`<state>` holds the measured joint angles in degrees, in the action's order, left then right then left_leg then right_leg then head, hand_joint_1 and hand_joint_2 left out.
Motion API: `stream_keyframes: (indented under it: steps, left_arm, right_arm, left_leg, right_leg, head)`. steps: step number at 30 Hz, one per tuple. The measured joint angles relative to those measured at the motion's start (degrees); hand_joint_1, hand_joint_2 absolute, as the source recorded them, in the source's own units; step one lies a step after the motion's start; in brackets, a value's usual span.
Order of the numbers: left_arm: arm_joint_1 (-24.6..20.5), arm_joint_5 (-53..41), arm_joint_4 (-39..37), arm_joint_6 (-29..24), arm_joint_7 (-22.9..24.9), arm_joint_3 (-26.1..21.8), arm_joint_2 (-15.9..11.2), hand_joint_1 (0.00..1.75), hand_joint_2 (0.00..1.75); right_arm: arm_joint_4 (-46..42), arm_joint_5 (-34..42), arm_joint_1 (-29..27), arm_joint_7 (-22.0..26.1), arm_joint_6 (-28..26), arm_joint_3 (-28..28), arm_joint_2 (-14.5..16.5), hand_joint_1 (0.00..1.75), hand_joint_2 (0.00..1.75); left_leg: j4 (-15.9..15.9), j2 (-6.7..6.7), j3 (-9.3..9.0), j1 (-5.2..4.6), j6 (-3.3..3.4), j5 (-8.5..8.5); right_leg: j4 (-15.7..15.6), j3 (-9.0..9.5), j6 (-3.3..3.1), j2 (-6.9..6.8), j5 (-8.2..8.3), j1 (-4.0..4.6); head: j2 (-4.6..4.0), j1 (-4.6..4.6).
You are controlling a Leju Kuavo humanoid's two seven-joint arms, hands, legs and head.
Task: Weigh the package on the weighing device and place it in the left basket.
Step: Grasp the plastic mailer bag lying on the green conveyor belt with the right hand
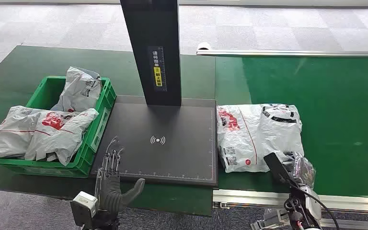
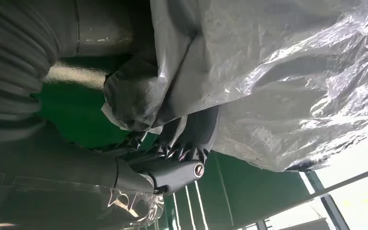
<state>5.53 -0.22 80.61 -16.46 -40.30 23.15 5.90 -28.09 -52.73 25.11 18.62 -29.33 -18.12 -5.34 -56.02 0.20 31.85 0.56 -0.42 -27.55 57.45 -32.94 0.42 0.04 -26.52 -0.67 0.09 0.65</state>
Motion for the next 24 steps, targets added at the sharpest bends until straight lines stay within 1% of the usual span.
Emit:
stream_keyframes:
  steps: [3, 6, 9, 11, 13, 17, 21, 24]
  left_arm:
    - [-0.24, -0.23, 0.0, 0.31, 0.0, -0.02, 0.05, 0.0, 1.75]
    - [-0.5, -0.7, 0.02, 0.6, 0.0, -0.04, 0.25, 0.0, 1.75]
    - [-0.6, -1.63, 0.27, 0.57, 0.0, -0.1, 0.42, 0.0, 1.75]
    - [-0.7, -2.48, 0.46, 0.19, 0.0, -0.3, 0.46, 0.0, 1.75]
    - [-0.82, -3.38, 0.64, -0.23, 0.0, -0.8, 0.46, 0.0, 1.75]
    - [-0.9, -4.24, 1.97, -0.94, 0.0, -2.74, 0.46, 0.0, 1.75]
    - [-0.74, -4.94, 4.32, -1.84, 0.0, -4.86, 0.46, 0.0, 1.75]
    - [-0.63, -5.52, 6.1, -2.61, 0.0, -6.14, 0.46, 0.0, 1.75]
  right_arm:
    - [0.65, 0.29, 0.34, 0.6, -0.02, 0.0, -0.01, 1.75, 1.75]
    - [1.29, 0.86, 0.77, 2.16, -0.26, 0.0, 0.01, 1.75, 1.75]
    - [1.0, 2.94, 0.92, 5.43, -0.06, -0.03, 0.28, 1.75, 1.75]
    - [-0.99, 5.6, 0.56, 8.17, 1.36, -0.03, 0.84, 1.75, 1.75]
    - [-5.97, 8.7, -0.65, 10.02, 3.68, 0.5, 1.77, 1.75, 1.75]
    - [-22.47, 12.7, -4.44, 9.71, 6.68, 4.59, 3.62, 1.75, 1.75]
    - [-38.21, 14.16, -6.81, 8.49, 6.52, 10.75, 4.18, 1.75, 1.75]
    - [-46.69, 15.05, -7.06, 8.24, 5.79, 14.85, 4.1, 1.75, 1.75]
  left_leg:
    - [0.0, 0.0, 0.0, 0.0, 0.0, 0.0]
    - [0.0, 0.0, 0.02, 0.0, 0.0, 0.0]
    - [0.0, 0.0, 0.04, -0.01, 0.0, 0.0]
    - [0.0, 0.0, 0.04, -0.01, 0.0, 0.0]
    - [0.0, 0.0, 0.05, 0.0, 0.0, 0.0]
    - [0.01, 0.01, 0.07, 0.01, 0.0, 0.01]
    - [0.01, 0.03, 0.1, 0.02, -0.01, 0.01]
    - [0.01, 0.03, 0.1, 0.01, -0.01, 0.01]
  right_leg:
    - [0.0, 0.0, 0.0, 0.0, 0.0, 0.0]
    - [0.0, 0.01, 0.0, 0.0, 0.0, 0.0]
    - [0.0, 0.01, 0.0, -0.01, 0.0, 0.0]
    - [0.0, 0.01, 0.0, -0.01, 0.01, -0.01]
    - [0.01, -0.01, 0.0, -0.01, 0.01, 0.0]
    - [0.02, -0.06, 0.0, 0.0, 0.0, 0.02]
    - [0.03, -0.1, -0.01, 0.0, 0.0, 0.04]
    - [0.03, -0.09, -0.01, 0.0, 0.0, 0.03]
  head:
    - [0.0, 0.0]
    - [0.0, 0.0]
    - [0.0, -0.01]
    - [0.0, 0.0]
    - [0.0, 0.0]
    - [0.0, 0.0]
    - [0.0, 0.0]
    - [0.0, -0.01]
